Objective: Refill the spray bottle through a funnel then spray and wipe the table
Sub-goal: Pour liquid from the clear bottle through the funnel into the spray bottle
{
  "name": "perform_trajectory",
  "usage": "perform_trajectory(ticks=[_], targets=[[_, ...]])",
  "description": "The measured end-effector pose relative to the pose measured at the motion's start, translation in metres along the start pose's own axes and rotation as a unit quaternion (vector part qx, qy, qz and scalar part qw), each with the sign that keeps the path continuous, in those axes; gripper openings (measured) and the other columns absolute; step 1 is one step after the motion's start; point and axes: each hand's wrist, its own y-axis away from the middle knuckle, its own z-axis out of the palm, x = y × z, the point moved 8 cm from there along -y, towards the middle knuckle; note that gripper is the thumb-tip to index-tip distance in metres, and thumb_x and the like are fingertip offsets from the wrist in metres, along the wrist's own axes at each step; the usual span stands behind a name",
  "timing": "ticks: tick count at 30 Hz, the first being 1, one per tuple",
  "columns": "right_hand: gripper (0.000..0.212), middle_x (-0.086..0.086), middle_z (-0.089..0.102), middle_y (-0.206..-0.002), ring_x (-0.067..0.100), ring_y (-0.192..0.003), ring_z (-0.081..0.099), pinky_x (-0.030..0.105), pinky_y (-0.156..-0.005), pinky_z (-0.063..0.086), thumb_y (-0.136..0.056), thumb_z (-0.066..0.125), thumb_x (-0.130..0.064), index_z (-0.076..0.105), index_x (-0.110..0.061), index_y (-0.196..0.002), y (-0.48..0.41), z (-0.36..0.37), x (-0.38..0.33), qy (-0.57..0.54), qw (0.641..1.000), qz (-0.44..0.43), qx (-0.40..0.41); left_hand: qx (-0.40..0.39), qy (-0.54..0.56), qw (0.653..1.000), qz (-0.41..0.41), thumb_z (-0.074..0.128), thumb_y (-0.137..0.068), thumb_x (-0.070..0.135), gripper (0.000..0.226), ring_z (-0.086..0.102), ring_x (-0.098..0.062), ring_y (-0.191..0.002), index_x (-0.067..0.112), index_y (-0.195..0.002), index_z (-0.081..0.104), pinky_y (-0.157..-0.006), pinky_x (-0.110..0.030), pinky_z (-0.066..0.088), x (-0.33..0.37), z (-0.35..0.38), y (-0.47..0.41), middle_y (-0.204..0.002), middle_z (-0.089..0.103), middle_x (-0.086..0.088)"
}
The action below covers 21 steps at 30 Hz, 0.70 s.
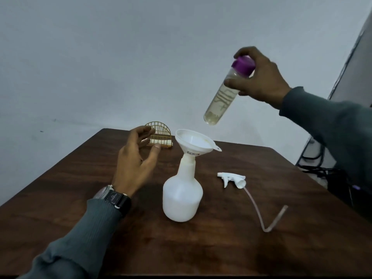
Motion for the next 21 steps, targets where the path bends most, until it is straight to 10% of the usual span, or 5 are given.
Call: perform_trajectory(ticks=[5,9,14,21], targets=[[0.061,-0.003,0.055,-0.116,0.03,-0.101,0.072,0.038,-0.069,0.067,-0.078,0.085,-0.028,0.053,-0.025,-0.13,0.022,-0.037,-0.093,-0.079,0.994,-0.075,0.029,0.05,0.018,0.997,0.048,0.069,-0.096,0.017,0.044,0.061,-0.003,-0.125,0.022,-0.135,0.051,-0.098,-0.015,0.05,0.064,-0.033,0.009,-0.139,0.061,0.016],[0.062,0.003,0.057,-0.116,0.024,-0.093,0.074,0.039,-0.07,0.066,-0.08,0.085,-0.023,0.053,-0.022,-0.133,0.043,-0.044,-0.16,-0.14,0.984,-0.114,0.002,0.094,0.046,0.992,0.073,0.063,-0.101,0.022,0.04,0.058,-0.002,-0.128,0.027,-0.138,0.049,-0.109,-0.036,0.049,0.113,-0.07,0.015,-0.142,0.059,0.017],[0.058,0.007,0.067,-0.11,0.023,-0.074,0.075,0.045,-0.067,0.066,-0.081,0.089,-0.015,0.059,-0.016,-0.13,0.08,-0.018,-0.208,-0.189,0.971,-0.085,-0.12,0.025,0.022,0.998,0.052,0.077,-0.082,0.056,0.078,0.055,-0.005,-0.13,0.034,-0.145,0.037,-0.101,-0.025,0.045,0.156,-0.078,0.023,-0.149,0.051,0.016],[0.058,-0.003,0.071,-0.107,0.015,-0.087,0.075,0.041,-0.072,0.067,-0.074,0.094,-0.029,0.066,-0.031,-0.125,0.132,0.033,-0.198,-0.112,0.97,-0.087,-0.196,-0.008,-0.013,0.999,-0.028,0.088,-0.062,0.062,0.086,0.072,0.006,-0.077,0.041,-0.132,0.043,-0.07,-0.026,0.062,0.158,-0.057,0.041,-0.09,0.073,0.017]])
